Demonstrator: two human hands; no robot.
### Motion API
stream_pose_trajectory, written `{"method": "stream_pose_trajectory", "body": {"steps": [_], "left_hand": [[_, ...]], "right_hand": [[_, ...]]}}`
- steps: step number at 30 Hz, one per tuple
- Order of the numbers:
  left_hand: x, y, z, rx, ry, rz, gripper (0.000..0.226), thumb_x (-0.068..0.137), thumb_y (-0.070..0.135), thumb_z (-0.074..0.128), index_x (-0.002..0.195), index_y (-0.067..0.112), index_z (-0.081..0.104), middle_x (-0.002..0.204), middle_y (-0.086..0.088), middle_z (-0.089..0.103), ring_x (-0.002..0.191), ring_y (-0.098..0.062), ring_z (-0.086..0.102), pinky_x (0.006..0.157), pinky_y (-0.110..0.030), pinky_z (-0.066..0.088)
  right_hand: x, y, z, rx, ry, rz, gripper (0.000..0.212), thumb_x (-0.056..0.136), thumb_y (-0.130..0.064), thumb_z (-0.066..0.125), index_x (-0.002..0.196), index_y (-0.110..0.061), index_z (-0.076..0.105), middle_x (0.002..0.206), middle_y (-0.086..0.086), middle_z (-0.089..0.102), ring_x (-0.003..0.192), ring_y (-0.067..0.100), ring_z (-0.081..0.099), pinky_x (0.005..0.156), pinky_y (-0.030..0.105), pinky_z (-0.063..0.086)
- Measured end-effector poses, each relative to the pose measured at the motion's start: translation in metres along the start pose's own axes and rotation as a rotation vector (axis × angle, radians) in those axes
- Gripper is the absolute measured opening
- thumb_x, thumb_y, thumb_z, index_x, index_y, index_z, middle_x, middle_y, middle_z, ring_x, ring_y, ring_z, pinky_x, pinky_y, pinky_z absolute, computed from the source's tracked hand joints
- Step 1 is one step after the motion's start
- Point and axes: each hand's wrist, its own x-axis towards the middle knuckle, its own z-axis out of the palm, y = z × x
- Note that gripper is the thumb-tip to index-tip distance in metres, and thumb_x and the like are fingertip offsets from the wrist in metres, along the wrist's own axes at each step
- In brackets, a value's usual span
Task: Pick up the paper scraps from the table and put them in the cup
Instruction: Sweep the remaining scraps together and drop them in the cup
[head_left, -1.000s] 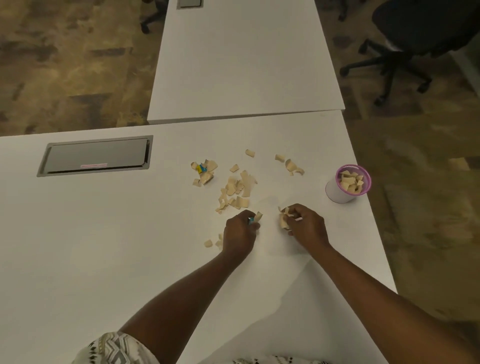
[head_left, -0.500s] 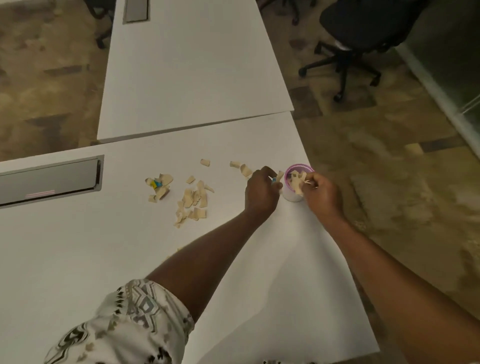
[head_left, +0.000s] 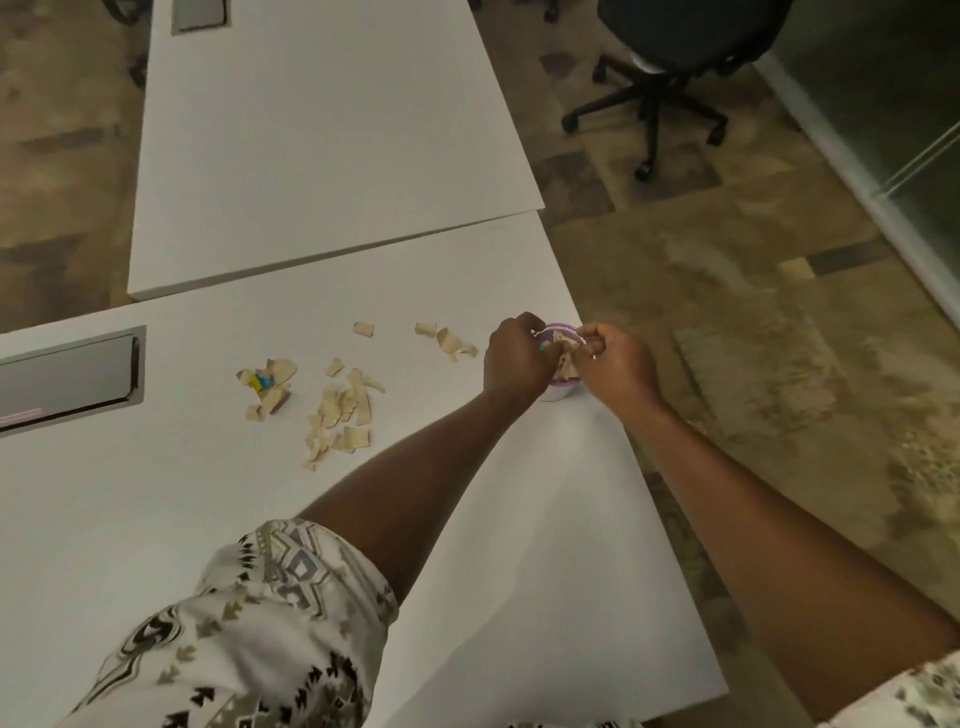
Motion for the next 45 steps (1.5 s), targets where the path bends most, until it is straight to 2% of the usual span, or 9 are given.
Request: {"method": "stream_pose_trajectory", "body": {"steps": [5, 8, 11, 14, 19, 27, 31, 36, 45], "left_hand": [[-0.014, -0.018, -0.009, 0.009, 0.042, 0.033, 0.023, 0.088, 0.031, 0.067, 0.105, 0.016, 0.069, 0.101, -0.005, 0.066, 0.085, -0.019, 0.063, 0.072, -0.03, 0.048], [-0.03, -0.039, -0.015, 0.051, 0.036, 0.036, 0.024, 0.089, 0.032, 0.068, 0.108, 0.017, 0.067, 0.101, -0.004, 0.066, 0.085, -0.014, 0.06, 0.073, -0.027, 0.044], [-0.051, -0.063, -0.021, 0.082, 0.026, 0.003, 0.027, 0.089, 0.036, 0.068, 0.109, 0.018, 0.066, 0.101, -0.002, 0.065, 0.083, -0.011, 0.057, 0.073, -0.025, 0.043], [-0.076, -0.09, -0.03, 0.126, 0.014, -0.014, 0.028, 0.09, 0.04, 0.067, 0.11, 0.021, 0.065, 0.101, 0.002, 0.062, 0.08, -0.007, 0.053, 0.07, -0.024, 0.04], [-0.119, -0.138, -0.053, 0.167, 0.007, -0.047, 0.026, 0.089, 0.04, 0.067, 0.11, 0.025, 0.065, 0.1, 0.007, 0.059, 0.08, -0.01, 0.06, 0.065, -0.023, 0.039], [-0.168, -0.199, -0.09, 0.302, 0.073, 0.018, 0.034, 0.087, 0.031, 0.072, 0.116, 0.013, 0.065, 0.112, -0.007, 0.059, 0.098, -0.026, 0.057, 0.08, -0.039, 0.052], [-0.194, -0.225, -0.105, 0.37, 0.093, 0.033, 0.028, 0.086, 0.032, 0.07, 0.108, 0.015, 0.066, 0.107, -0.004, 0.057, 0.09, -0.025, 0.056, 0.073, -0.038, 0.051], [-0.226, -0.258, -0.114, 0.477, 0.036, 0.052, 0.022, 0.084, 0.031, 0.07, 0.098, 0.015, 0.065, 0.099, -0.005, 0.06, 0.084, -0.027, 0.056, 0.068, -0.038, 0.049], [-0.243, -0.301, -0.135, 0.615, 0.0, 0.1, 0.026, 0.087, 0.036, 0.051, 0.096, 0.015, 0.063, 0.094, -0.005, 0.058, 0.078, -0.027, 0.055, 0.065, -0.039, 0.048]], "right_hand": [[-0.017, 0.001, 0.0, -0.176, 0.058, -0.292, 0.031, 0.084, -0.019, 0.065, 0.114, -0.015, 0.067, 0.114, 0.01, 0.063, 0.098, 0.029, 0.061, 0.076, 0.033, 0.051], [-0.026, 0.005, 0.015, -0.35, -0.054, -0.494, 0.039, 0.086, -0.026, 0.067, 0.12, -0.007, 0.064, 0.124, 0.013, 0.063, 0.114, 0.033, 0.059, 0.095, 0.04, 0.047], [-0.026, 0.013, 0.036, -0.597, -0.185, -0.47, 0.053, 0.089, -0.04, 0.062, 0.134, -0.012, 0.054, 0.137, 0.006, 0.056, 0.131, 0.025, 0.048, 0.117, 0.043, 0.023], [-0.024, 0.02, 0.048, -0.646, -0.202, -0.42, 0.06, 0.089, -0.044, 0.061, 0.139, -0.015, 0.047, 0.141, 0.005, 0.053, 0.136, 0.024, 0.042, 0.122, 0.05, 0.011], [-0.021, 0.016, 0.053, -0.654, -0.194, -0.398, 0.058, 0.086, -0.042, 0.063, 0.134, -0.012, 0.05, 0.133, 0.007, 0.059, 0.13, 0.027, 0.049, 0.121, 0.053, 0.012], [-0.052, -0.015, 0.055, -0.62, -0.005, -0.449, 0.051, 0.09, -0.04, 0.06, 0.132, -0.012, 0.056, 0.142, 0.012, 0.053, 0.137, 0.028, 0.043, 0.118, 0.045, 0.024], [-0.101, -0.032, 0.084, -0.456, -0.181, -0.504, 0.048, 0.092, -0.039, 0.06, 0.134, -0.016, 0.056, 0.144, 0.007, 0.051, 0.133, 0.026, 0.047, 0.11, 0.04, 0.038], [-0.171, -0.037, 0.141, -0.433, -0.476, -0.671, 0.038, 0.09, -0.032, 0.058, 0.124, -0.015, 0.062, 0.125, 0.004, 0.059, 0.112, 0.026, 0.056, 0.092, 0.037, 0.048], [-0.225, -0.045, 0.218, -0.62, -0.742, -0.83, 0.03, 0.089, -0.023, 0.046, 0.112, -0.014, 0.062, 0.111, 0.009, 0.057, 0.1, 0.03, 0.054, 0.079, 0.042, 0.046]]}}
